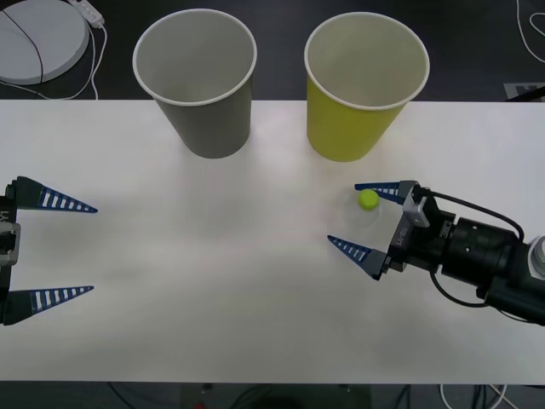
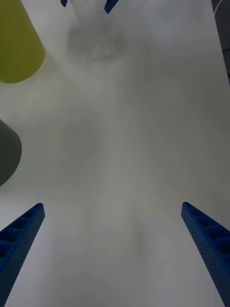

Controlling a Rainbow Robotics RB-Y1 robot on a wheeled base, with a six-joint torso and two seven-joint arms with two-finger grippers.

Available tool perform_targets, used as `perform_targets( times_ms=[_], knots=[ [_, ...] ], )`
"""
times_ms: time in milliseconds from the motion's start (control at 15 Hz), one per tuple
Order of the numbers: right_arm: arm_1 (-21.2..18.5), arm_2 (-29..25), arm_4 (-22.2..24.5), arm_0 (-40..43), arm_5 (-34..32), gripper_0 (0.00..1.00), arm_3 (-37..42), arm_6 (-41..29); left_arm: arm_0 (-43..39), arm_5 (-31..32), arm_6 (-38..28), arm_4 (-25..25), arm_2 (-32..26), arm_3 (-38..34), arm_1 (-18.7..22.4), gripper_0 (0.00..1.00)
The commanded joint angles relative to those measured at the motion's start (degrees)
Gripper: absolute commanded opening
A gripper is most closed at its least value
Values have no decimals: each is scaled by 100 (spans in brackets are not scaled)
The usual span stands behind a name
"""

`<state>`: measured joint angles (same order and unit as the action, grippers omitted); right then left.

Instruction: Put the can into the green bin and the plastic bottle into the gray bin

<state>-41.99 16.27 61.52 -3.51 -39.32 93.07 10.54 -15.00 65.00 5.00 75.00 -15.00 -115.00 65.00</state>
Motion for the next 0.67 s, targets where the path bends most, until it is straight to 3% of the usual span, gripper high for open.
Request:
perform_targets(
  times_ms=[67,133,200,667],
  knots=[
    [24,26,1,-18,30,100,1,10,0,0,0,0,0,0,0,100],
    [24,26,9,-18,30,81,1,1,0,0,0,0,0,0,0,100],
    [24,34,1,-18,30,0,1,-25,0,0,0,0,0,0,0,100],
    [24,43,1,-9,30,0,1,-60,0,0,0,0,0,0,0,100]
  ],
)
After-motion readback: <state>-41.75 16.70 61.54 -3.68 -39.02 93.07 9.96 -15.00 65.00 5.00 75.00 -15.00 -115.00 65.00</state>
